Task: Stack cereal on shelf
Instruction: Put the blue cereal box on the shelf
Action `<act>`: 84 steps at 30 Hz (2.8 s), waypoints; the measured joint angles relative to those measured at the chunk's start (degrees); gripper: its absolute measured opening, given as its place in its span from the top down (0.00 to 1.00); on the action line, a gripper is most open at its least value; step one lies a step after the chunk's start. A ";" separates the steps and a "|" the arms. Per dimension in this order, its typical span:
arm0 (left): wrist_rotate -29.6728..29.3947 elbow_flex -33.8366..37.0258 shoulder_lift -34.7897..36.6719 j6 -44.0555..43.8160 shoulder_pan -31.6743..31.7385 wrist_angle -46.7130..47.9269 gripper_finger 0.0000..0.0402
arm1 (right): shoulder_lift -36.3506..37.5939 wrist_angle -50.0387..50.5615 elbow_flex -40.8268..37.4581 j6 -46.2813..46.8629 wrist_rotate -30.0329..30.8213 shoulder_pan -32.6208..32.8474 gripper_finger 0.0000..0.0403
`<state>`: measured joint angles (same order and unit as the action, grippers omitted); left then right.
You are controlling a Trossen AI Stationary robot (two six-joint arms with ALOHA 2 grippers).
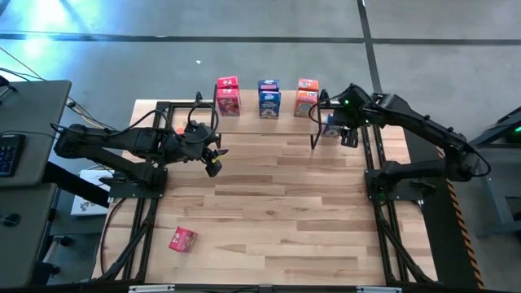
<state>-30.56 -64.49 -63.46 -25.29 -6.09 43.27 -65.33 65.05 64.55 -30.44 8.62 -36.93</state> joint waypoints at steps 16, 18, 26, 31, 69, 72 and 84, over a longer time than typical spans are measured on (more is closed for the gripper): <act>-0.01 -0.02 0.00 -0.04 0.00 -0.04 0.45 | 0.04 -10.64 -8.91 -7.03 -8.34 -12.57 0.40; -0.01 -0.02 0.00 -0.05 0.00 -0.04 0.45 | 0.01 -11.02 -9.16 -8.34 -9.08 -13.27 0.40; -0.03 -0.02 0.00 -0.10 0.00 -0.07 0.45 | 0.04 -12.64 -9.17 -8.75 -13.16 -16.97 0.40; -0.03 -0.02 0.00 -0.10 0.00 -0.09 0.45 | -0.01 -13.08 -9.17 -8.44 -13.33 -17.87 0.40; -0.08 -0.02 0.00 -0.03 0.04 -0.07 0.45 | -10.04 -14.99 -9.15 -7.98 -9.35 -17.80 0.40; -0.08 -0.02 0.00 -0.03 0.04 -0.07 0.45 | -8.56 -14.43 -9.24 -7.93 -9.99 -17.81 0.40; -0.08 -0.02 0.00 -0.03 0.04 -0.07 0.45 | -4.82 -13.14 -9.26 -5.45 -10.88 -17.50 0.40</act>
<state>-30.63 -64.51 -63.46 -25.32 -6.04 43.20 -70.15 51.91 55.29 -35.88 -2.25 -54.44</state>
